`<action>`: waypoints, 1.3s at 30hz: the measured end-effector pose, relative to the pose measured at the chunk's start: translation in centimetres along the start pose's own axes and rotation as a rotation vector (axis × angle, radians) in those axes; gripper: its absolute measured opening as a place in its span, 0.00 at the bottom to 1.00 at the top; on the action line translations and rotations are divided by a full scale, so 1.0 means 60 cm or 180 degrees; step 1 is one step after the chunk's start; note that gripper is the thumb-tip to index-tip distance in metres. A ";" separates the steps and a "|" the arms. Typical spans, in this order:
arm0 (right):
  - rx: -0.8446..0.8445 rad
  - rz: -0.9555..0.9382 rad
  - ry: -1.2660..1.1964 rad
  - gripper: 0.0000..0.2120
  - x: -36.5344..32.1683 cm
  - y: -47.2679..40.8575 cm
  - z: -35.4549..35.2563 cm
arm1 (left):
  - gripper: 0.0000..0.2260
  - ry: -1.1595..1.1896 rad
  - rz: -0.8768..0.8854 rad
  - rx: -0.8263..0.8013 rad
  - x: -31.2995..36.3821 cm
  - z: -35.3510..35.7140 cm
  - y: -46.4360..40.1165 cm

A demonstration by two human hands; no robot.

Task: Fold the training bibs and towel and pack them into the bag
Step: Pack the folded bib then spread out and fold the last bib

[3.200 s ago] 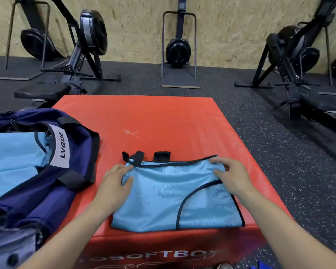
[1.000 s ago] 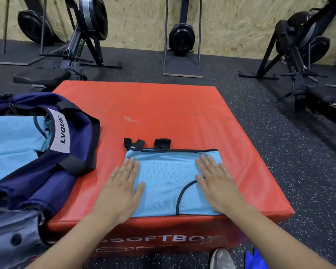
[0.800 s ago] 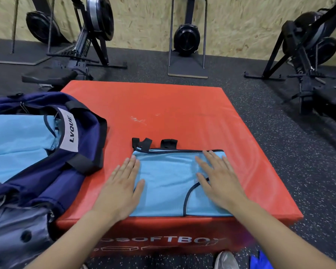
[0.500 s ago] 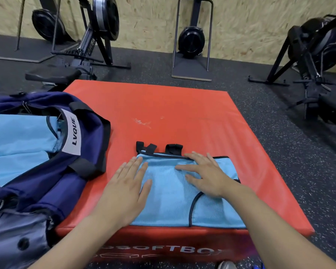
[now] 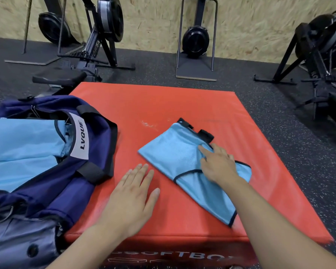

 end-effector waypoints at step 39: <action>0.0609 -0.1823 -0.0144 0.37 0.274 0.296 0.081 | 0.18 -0.0213 0.1756 -0.0660 0.103 0.033 0.058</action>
Point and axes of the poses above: each hand's wrist, its own y-axis away from the middle knuckle, its own z-axis out of the palm, x = y × z, the point moved 4 cm from there along -y, towards the middle knuckle, and after that the axes turned 15 degrees about y, right-handed, at the moved point
